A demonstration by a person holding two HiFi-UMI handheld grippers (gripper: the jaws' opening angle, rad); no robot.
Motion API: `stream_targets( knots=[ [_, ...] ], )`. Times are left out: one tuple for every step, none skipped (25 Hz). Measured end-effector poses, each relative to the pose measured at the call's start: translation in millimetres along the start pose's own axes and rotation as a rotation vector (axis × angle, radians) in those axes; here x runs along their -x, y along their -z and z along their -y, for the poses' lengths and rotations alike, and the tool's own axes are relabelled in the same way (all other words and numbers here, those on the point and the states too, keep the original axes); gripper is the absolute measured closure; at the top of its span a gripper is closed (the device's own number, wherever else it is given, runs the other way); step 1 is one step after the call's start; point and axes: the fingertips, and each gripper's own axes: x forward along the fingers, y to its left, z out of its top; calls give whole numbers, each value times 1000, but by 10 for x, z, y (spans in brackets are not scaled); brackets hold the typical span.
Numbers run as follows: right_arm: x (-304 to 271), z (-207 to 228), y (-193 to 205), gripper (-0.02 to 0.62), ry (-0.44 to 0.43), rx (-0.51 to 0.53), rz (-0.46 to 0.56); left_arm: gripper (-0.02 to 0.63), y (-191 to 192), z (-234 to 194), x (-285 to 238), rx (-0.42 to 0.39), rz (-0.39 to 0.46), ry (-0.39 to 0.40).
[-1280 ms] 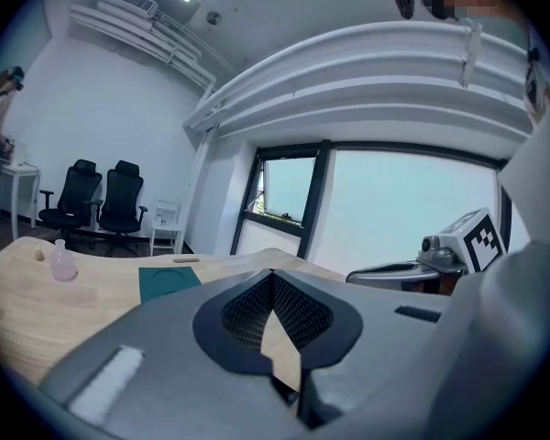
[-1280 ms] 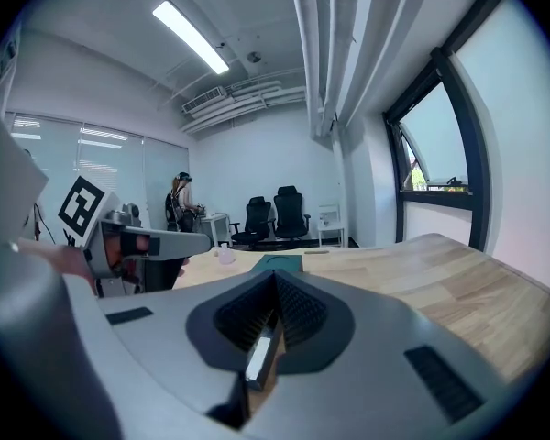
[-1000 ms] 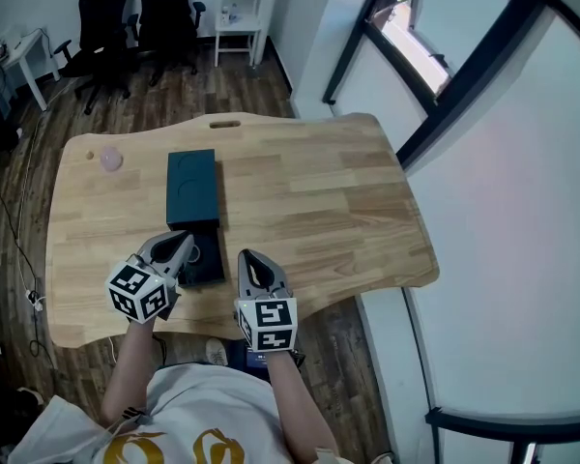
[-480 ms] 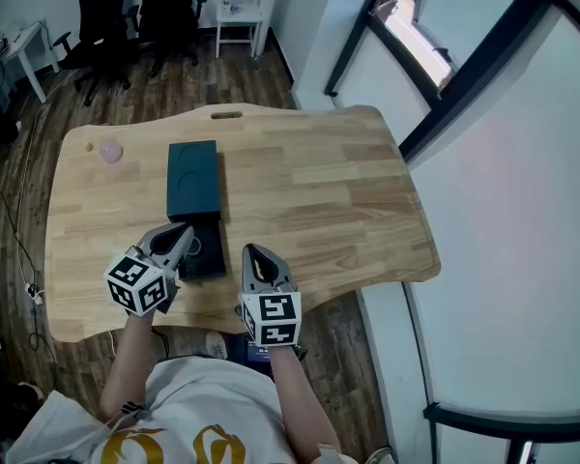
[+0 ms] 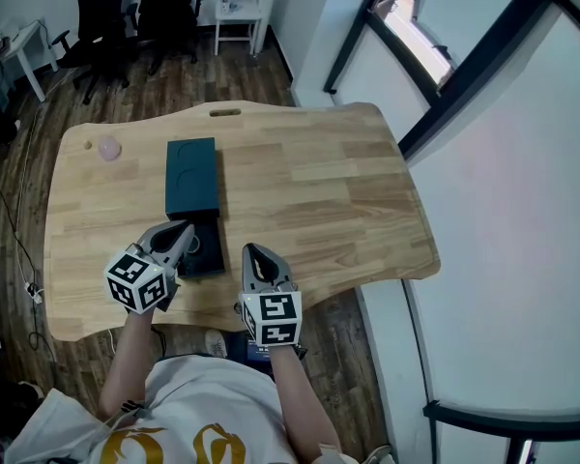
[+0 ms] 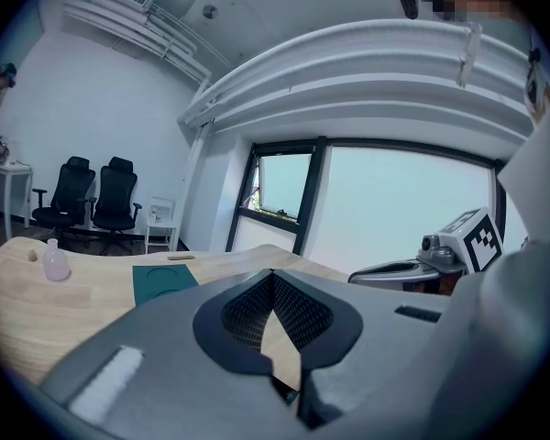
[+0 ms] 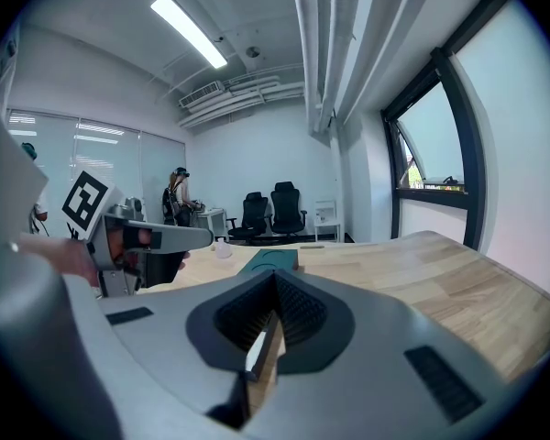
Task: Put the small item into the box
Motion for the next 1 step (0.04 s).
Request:
stream_targets(
  knots=[
    [-3, 4, 8, 592, 0, -1, -1, 603, 4, -4, -4, 1, 0, 0]
  ],
)
